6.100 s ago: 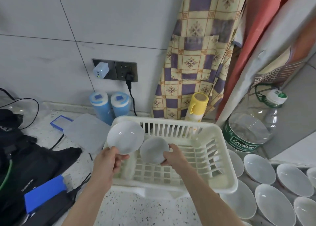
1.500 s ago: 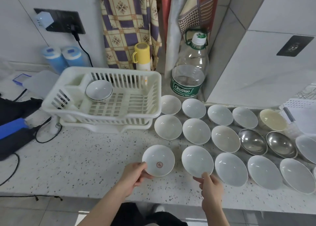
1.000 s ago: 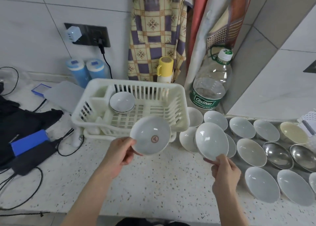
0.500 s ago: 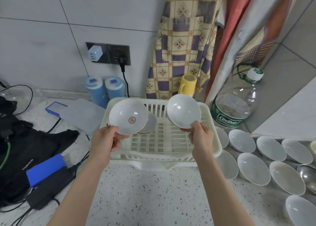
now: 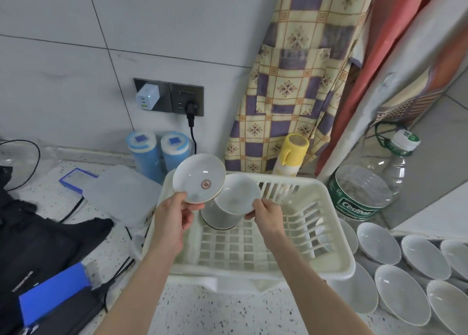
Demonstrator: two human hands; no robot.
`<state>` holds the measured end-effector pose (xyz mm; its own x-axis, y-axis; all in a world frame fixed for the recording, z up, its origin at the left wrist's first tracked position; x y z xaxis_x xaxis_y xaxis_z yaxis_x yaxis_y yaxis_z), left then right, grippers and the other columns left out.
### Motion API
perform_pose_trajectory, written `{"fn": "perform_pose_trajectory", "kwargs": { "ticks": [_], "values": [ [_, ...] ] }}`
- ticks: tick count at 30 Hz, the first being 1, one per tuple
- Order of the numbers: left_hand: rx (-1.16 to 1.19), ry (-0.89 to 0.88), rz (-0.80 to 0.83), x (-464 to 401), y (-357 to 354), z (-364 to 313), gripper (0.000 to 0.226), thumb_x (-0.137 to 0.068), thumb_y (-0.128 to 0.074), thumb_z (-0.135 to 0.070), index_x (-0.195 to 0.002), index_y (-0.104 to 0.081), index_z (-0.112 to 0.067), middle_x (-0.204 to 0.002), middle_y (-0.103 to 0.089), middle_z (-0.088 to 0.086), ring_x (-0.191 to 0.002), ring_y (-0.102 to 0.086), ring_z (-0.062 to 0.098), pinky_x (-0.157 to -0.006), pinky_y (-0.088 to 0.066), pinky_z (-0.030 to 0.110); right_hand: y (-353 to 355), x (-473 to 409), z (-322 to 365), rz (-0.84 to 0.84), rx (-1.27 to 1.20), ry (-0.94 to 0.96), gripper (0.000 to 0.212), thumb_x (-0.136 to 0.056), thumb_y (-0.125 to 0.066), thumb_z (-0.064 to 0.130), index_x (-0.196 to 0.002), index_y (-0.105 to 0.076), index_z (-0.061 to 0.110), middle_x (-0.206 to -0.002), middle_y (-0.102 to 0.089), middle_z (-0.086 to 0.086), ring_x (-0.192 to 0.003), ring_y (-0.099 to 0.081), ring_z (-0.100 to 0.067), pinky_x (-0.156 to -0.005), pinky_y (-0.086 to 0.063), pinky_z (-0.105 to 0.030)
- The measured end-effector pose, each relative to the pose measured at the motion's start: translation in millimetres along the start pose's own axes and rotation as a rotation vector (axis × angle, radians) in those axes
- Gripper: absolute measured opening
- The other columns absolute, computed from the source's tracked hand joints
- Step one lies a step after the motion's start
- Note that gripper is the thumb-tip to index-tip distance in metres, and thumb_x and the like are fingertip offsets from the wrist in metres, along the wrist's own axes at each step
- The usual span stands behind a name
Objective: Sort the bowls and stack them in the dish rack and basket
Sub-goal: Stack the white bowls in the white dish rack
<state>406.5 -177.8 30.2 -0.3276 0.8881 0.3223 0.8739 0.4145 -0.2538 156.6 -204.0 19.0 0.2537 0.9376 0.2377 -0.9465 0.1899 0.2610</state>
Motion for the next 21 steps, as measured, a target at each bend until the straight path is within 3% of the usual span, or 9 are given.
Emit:
{"fn": "perform_pose_trajectory", "kwargs": {
  "ticks": [4, 12, 21],
  "values": [
    [0.048, 0.010, 0.039, -5.2, 2.0, 11.5, 0.022, -0.093, -0.051, -0.017, -0.088, -0.064, 0.000, -0.073, -0.074, 0.021, -0.034, -0.034, 0.010, -0.033, -0.025, 0.018, -11.0, -9.0, -8.6, 0.049, 0.046, 0.008, 0.028, -0.089, -0.048, 0.009, -0.066, -0.062, 0.002, -0.053, -0.064, 0.000, -0.057, -0.051, -0.014, -0.054, -0.039, -0.026],
    [0.003, 0.052, 0.031, -16.2, 6.7, 21.9, 0.018, -0.094, -0.052, -0.019, -0.094, -0.065, -0.006, -0.077, -0.075, 0.020, -0.033, -0.027, 0.008, -0.034, -0.025, 0.017, -24.1, -14.4, -21.9, 0.126, 0.104, -0.010, 0.028, -0.089, -0.048, 0.008, -0.065, -0.063, 0.012, -0.054, -0.065, 0.004, -0.059, -0.055, -0.007, -0.058, -0.040, -0.026],
    [-0.009, 0.100, 0.054, -18.7, 3.1, 27.9, 0.018, -0.094, -0.053, -0.021, -0.099, -0.064, -0.008, -0.078, -0.076, 0.018, -0.033, -0.026, 0.006, -0.033, -0.025, 0.015, -31.4, -15.9, -25.8, 0.168, 0.144, -0.036, 0.024, -0.088, -0.049, 0.008, -0.068, -0.063, 0.005, -0.058, -0.065, -0.004, -0.059, -0.056, -0.011, -0.059, -0.041, -0.026]
  ]
}}
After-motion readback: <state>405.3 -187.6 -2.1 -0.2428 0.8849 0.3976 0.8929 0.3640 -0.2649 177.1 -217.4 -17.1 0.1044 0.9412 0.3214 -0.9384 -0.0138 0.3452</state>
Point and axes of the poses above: each hand's wrist, its own x-axis away from the middle knuckle, its own y-axis out of the back of the hand, z = x × y, the point moved 9 cm from there along -x, towards the middle knuckle
